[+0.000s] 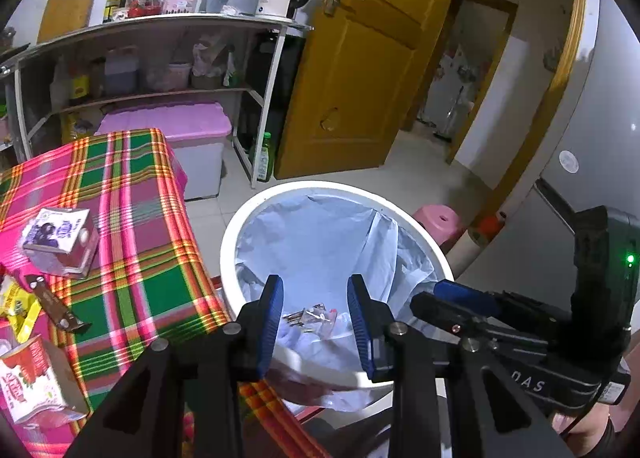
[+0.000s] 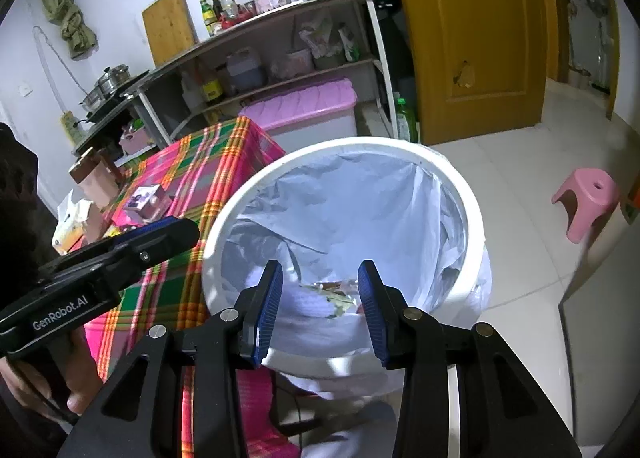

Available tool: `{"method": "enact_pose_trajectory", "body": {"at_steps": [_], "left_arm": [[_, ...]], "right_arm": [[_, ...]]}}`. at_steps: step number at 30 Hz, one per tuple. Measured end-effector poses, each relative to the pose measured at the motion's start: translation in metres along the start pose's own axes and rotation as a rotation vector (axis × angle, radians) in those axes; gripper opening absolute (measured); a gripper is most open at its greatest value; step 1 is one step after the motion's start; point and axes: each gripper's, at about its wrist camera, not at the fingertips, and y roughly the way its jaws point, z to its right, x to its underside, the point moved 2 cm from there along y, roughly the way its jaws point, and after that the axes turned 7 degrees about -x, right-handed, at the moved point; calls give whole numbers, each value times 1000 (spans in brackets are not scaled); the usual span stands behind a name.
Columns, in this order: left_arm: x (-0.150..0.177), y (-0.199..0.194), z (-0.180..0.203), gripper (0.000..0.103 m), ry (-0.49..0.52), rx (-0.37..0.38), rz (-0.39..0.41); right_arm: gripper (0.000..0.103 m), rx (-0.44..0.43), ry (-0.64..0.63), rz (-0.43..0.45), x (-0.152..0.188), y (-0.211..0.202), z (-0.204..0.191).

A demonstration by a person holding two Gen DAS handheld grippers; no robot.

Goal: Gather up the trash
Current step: 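Open the left tool over the bin while the right tool releases the paper strip, then move both open tools back over the table toward the remaining trash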

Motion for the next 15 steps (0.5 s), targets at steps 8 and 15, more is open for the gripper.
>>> {"method": "enact_pose_trajectory", "body": {"at_steps": [8,15], "left_arm": [[17,-31,-14,33,-19,-48,32],[36,-60,-32,33,-35,-104,57]], "right_arm": [[41,-44,-44,19,9,-12,-24],[41,-101,-87,11,20,-14,-51]]}}
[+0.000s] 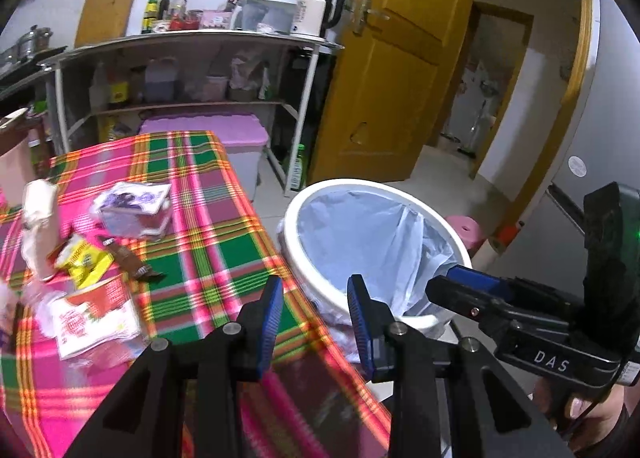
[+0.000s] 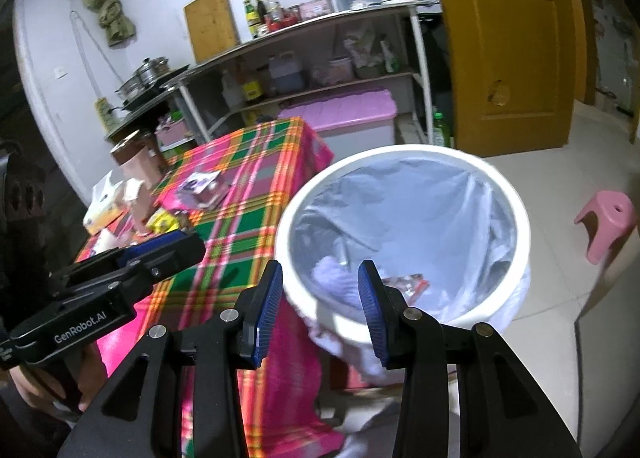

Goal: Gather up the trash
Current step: 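Move both open tools back over the table toward the remaining trash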

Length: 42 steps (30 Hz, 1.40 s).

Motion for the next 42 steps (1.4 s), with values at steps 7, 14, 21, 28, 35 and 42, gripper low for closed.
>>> {"method": "enact_pose_trajectory", "body": {"at_steps": [7,14,21,28,35,42], "left_arm": [[21,-21,-24,33,-21,-50,-1],[42,-38,-55,33,-66,-112,-6],[53,-53,-82,33,-110,-164,0],[60,-66,-107,33,-156,-217,10],[62,-76,-136,33,-205,-279,23],[57,-82,-170,37,-241,-349,44]], "right_arm": [[41,-70,-42,-40,11,12,-27],[41,-128,-77,-68,18,22,-53],[41,-154,-89,-85,21,30,-70],[55,-184,-131,-98,23,39,-89],[55,-201,-170,-122,23,51,-105],[55,-191,-211,-137,12,67,-115]]}}
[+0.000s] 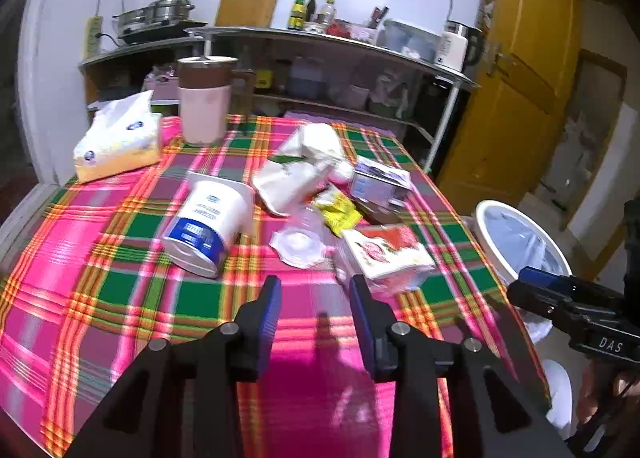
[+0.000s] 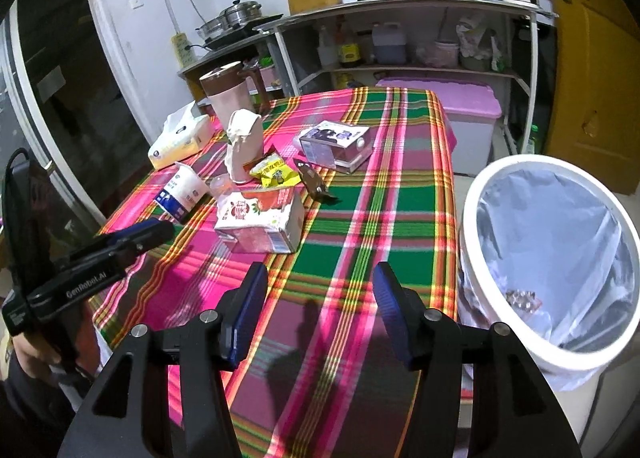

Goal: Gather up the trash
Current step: 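Move both open tools back over the table toward the remaining trash, then grasp the white yogurt cup with the left tool while the right tool grasps a brown wrapper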

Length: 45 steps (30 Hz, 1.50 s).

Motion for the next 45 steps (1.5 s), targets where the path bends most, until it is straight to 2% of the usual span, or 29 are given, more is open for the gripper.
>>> {"method": "enact_pose_trajectory", "body": {"at_steps": [2,9,15,24,33,41,45], "left_arm": [[-4,1,-8,42,-10,-17,9],[-17,12,-40,49,-36,-92,31],[-27,29,-60,55,-41,-129,22],[-33,58,-70,56,-18,-128,-19],[-32,86,-74,57,-29,-77,-113],[-30,89,-75,53,-46,-62,-131],[-30,93,-77,50,-53,-52,-147]], "right_arm": [[55,-1,-8,-7,-5,5,-1],[55,-48,-32,-28,-18,26,-11],[55,-42,-51,-34,-31,41,-12],[56,-23,-36,-44,-53,59,1],[55,-39,-39,-110,-67,94,11],[55,-96,-28,-158,-81,117,21],[52,-113,8,-180,-89,128,30]]}}
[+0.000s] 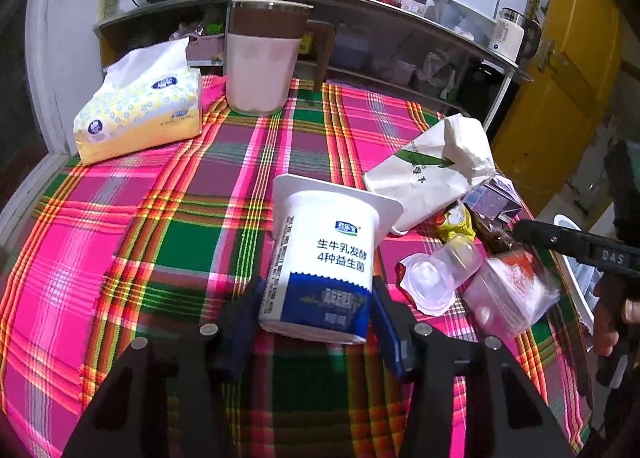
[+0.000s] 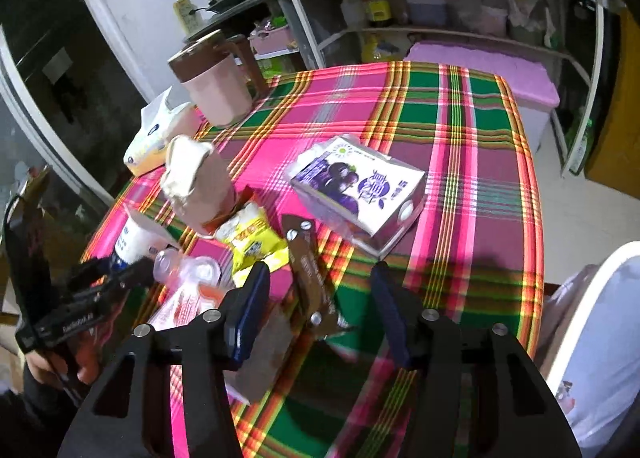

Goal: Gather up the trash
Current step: 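Grasp the white yogurt cup with the left tool while the right tool grasps a brown wrapper, then lift the yogurt cup with the left tool while the right tool lifts the brown wrapper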

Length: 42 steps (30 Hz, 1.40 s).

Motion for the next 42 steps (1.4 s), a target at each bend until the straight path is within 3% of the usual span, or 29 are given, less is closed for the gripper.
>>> {"method": "enact_pose_trajectory", "body": {"at_steps": [6,10,12,13,26,42], "left_arm": [[-1,3,-1,49,-5,2,-8],[-2,3,-1,48,-6,1,-3],[-2,1,0,48,-9,-1,7],[-1,-1,0,48,-11,-1,12],[16,-32,11,48,-9,5,64],[37,-101,60,48,60,34,139]], "right_arm": [[42,-1,-21,-59,1,15,0],[19,-8,-57,-72,3,19,-7],[18,12,-71,-67,3,19,-10],[11,25,-76,-64,4,18,-10],[10,60,-33,15,27,-19,-9],[10,52,-28,147,68,-95,-45]]}}
